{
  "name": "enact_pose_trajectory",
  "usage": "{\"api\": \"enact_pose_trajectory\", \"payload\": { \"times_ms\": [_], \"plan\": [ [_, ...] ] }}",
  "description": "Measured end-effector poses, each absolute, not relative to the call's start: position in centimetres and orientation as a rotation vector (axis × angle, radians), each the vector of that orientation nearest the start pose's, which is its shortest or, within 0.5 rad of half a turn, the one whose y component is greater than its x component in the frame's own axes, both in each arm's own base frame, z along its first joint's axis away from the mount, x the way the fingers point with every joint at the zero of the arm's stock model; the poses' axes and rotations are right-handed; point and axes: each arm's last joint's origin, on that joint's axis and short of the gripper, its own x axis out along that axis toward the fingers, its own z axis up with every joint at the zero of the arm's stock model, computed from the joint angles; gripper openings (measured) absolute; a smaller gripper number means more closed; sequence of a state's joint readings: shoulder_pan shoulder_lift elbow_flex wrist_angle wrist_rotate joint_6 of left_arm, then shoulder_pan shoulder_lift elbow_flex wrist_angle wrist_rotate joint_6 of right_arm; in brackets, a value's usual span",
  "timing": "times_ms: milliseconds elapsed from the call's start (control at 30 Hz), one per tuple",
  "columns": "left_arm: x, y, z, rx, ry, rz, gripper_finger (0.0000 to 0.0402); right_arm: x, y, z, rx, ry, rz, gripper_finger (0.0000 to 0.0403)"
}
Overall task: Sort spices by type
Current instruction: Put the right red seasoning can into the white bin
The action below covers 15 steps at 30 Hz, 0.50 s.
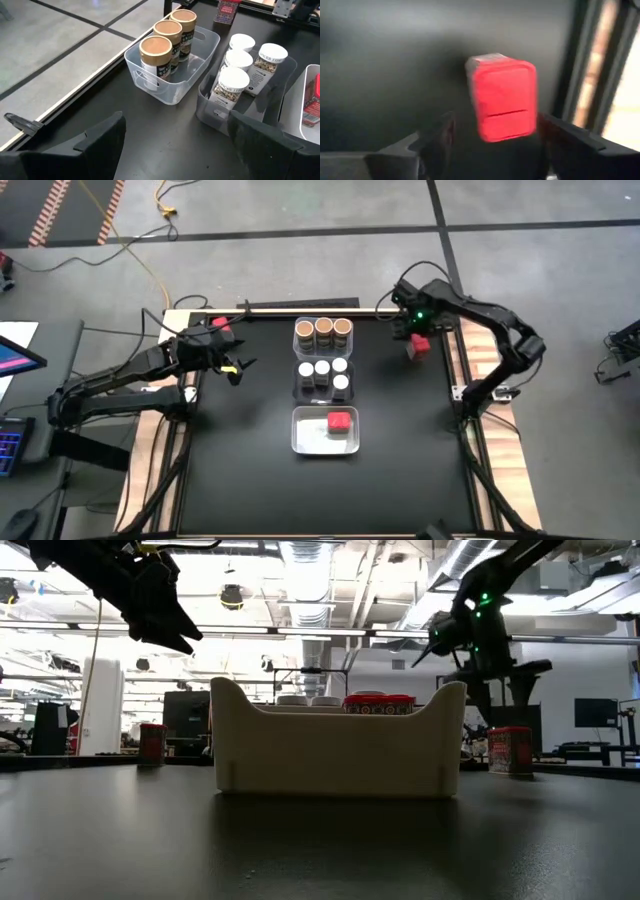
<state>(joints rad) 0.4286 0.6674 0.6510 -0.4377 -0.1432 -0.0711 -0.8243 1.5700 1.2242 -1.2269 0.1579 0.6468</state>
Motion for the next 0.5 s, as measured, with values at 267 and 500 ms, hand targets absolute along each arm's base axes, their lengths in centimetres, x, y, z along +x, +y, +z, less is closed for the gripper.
{"api": "enact_pose_trajectory", "payload": {
  "times_ms": [267, 500],
  "plan": [
    [13.0, 6.4, 28.1, -0.134, 0.434, 0.578, 0.0332, 17.8, -21.7, 22.5, 1.041, 1.333, -1.303, 0.0317],
    [13.0, 6.4, 28.1, -0.155, 0.427, 0.584, 0.0332, 18.0, -22.5, 20.6, 1.039, 1.446, -1.254, 0.0301]
  ]
}}
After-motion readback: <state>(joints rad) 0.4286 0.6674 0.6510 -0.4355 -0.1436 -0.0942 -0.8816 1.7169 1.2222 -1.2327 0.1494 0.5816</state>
